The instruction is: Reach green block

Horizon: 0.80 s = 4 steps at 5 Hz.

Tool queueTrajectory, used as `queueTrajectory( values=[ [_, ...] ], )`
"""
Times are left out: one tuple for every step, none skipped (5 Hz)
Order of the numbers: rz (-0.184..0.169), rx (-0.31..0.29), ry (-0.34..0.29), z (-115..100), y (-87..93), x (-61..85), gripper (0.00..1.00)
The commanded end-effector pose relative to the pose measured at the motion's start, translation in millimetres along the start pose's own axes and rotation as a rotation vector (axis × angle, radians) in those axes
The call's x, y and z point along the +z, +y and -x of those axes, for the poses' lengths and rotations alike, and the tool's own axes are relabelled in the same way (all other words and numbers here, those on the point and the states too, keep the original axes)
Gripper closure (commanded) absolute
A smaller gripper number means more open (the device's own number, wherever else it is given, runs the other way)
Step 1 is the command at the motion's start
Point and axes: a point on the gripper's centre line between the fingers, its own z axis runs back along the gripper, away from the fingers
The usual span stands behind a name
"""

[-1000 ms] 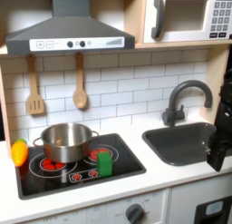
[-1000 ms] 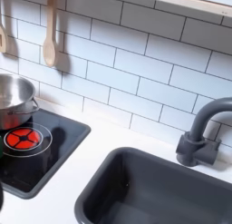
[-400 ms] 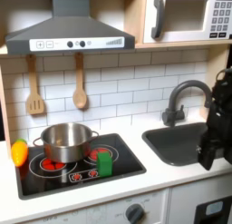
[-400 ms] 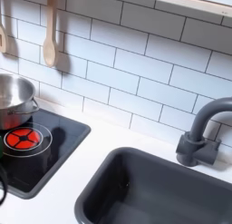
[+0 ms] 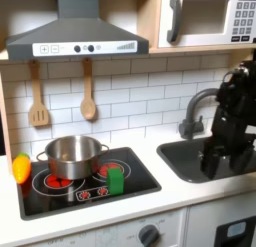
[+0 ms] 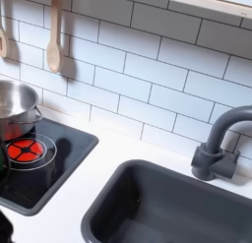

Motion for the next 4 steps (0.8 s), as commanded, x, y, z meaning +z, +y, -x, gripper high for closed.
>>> queueTrajectory(
  values=[
    [-0.010,0.019,-0.007,-20.3,14.7,-2.6,0.00],
    [-0.018,0.028,-0.008,-31.5,22.7,-4.7,0.00],
    [-0.019,0.033,-0.006,-40.6,29.9,-7.8,0.00],
    [-0.023,0.046,-0.001,-50.7,40.1,-13.2,0.00]
  ],
)
